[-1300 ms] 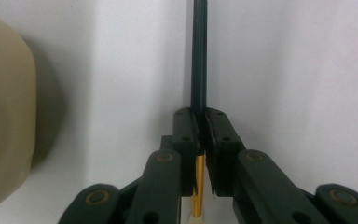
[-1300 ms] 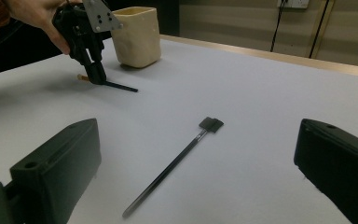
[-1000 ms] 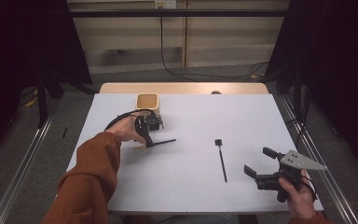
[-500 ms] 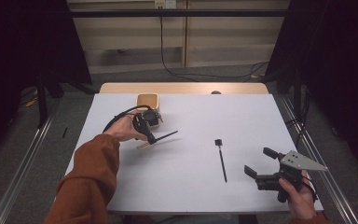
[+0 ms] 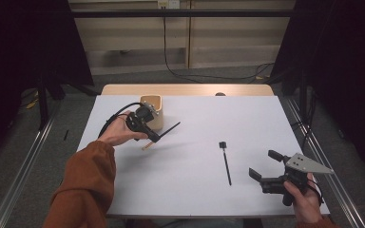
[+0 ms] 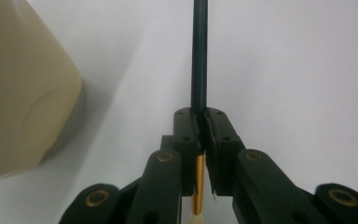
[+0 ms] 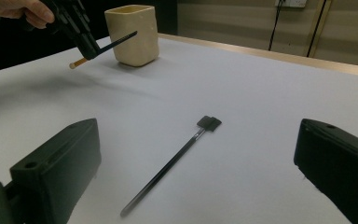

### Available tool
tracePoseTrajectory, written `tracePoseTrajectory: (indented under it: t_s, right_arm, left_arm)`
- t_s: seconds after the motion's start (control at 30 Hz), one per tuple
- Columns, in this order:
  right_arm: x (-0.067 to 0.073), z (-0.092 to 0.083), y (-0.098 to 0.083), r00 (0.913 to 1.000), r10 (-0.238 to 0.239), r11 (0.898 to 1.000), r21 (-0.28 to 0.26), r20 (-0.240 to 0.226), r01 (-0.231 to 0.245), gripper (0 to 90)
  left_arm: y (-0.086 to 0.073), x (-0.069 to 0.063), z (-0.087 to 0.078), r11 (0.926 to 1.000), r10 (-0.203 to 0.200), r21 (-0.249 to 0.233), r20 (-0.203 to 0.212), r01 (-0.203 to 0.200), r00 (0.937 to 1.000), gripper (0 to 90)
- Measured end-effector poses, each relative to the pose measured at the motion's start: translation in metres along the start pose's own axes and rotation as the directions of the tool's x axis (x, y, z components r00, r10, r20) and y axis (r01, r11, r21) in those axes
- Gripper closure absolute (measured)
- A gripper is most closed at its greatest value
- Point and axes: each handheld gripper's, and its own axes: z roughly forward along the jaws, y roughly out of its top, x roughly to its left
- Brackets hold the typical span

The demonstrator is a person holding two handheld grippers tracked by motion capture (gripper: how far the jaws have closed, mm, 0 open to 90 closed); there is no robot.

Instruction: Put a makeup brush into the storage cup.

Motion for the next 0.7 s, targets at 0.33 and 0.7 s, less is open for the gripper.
tracePoseTrajectory:
  t_s: [0.33,0.7]
  right_arm:
    - [0.000,0.000,0.000,1.0000,-0.002,1.000,0.001,0.000,0.002,0.0]
    - [0.000,0.000,0.000,1.0000,0.002,1.000,-0.002,-0.001,-0.002,0.0]
  left_arm:
    - [-0.009,-0.001,-0.006,0.9829,-0.069,-0.171,0.008,0.069,0.9976,83.8]
    - [-0.017,-0.013,-0.014,0.9432,-0.093,-0.323,-0.031,0.078,0.9952,83.8]
